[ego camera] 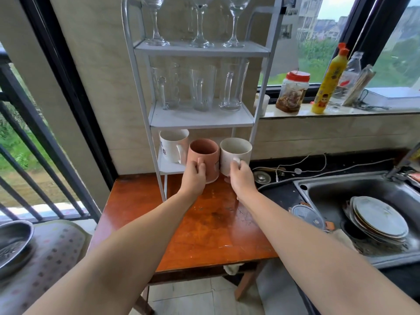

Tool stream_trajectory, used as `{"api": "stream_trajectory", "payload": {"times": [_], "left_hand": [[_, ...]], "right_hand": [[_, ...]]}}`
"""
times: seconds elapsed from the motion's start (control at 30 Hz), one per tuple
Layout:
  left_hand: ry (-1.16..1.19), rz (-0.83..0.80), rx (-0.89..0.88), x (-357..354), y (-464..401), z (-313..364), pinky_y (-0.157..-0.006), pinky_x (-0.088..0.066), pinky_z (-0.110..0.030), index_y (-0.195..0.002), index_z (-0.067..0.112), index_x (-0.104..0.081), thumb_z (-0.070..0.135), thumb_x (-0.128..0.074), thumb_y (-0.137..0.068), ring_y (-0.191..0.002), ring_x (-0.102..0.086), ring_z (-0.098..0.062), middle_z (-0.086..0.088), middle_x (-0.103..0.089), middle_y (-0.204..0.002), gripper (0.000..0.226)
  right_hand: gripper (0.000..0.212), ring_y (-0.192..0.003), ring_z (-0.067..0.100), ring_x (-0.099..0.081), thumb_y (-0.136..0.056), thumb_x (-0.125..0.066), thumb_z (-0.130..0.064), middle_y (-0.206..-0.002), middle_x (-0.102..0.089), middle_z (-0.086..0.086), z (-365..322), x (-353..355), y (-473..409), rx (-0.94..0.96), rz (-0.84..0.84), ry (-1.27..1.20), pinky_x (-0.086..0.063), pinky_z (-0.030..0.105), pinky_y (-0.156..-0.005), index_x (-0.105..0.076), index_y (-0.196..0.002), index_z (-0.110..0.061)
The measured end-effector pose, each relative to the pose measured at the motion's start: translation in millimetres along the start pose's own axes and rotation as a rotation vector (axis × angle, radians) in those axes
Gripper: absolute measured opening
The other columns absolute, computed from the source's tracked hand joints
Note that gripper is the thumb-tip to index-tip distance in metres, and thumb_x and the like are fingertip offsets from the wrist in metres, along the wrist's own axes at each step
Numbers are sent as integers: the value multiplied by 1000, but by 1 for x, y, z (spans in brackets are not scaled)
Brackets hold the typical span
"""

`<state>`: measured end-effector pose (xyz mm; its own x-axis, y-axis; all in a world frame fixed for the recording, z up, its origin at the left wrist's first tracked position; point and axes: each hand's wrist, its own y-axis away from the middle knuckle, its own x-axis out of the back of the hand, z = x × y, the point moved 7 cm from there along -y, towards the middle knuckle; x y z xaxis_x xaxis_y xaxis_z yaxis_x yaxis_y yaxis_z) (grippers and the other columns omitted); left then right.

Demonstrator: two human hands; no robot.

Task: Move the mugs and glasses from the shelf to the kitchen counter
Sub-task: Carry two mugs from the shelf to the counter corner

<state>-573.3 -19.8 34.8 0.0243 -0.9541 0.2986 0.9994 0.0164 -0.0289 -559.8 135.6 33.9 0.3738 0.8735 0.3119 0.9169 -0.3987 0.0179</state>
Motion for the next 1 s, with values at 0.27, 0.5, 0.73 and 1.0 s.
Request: {"api": "stream_trajectory", "payload": {"times": [0.27,0.5,0.73,1.0], "left_hand": [[-49,35,-5,-15,69,16,-84,-46,-36,-121,-1,-50,32,-35,-102,-105,-58,-32,-19,-61,-113,41],[-22,-72,-10,-83,162,35,-83,-44,-33,-123,-2,-51,31,-35,-102,-96,-54,-22,-11,-60,-109,43],[-67,-339,-27,-195,238,53,-76,-39,-32,-107,0,-54,29,-36,-102,-90,-54,-26,-23,-61,-114,35],[-102,-681,-160,-332,324,101,-85,-36,-27,-116,-2,-56,25,-37,-102,-103,-54,-22,-10,-60,-110,36]], "right_hand": [[31,-81,31,-58,-94,-33,-34,-75,-54,7,12,60,52,38,-15,-14,-49,38,-75,-49,-81,-12],[32,-73,27,-56,-97,-34,-30,-70,-53,6,53,163,119,24,122,-10,-49,35,-73,-50,-79,-10],[33,-72,26,-55,-95,-35,-32,-67,-52,5,114,298,184,-140,340,-43,-52,47,-78,-46,-68,-18],[36,-50,18,-48,-97,-38,-26,-60,-46,3,167,456,285,-297,727,-56,-48,33,-61,-44,-64,-16]]}}
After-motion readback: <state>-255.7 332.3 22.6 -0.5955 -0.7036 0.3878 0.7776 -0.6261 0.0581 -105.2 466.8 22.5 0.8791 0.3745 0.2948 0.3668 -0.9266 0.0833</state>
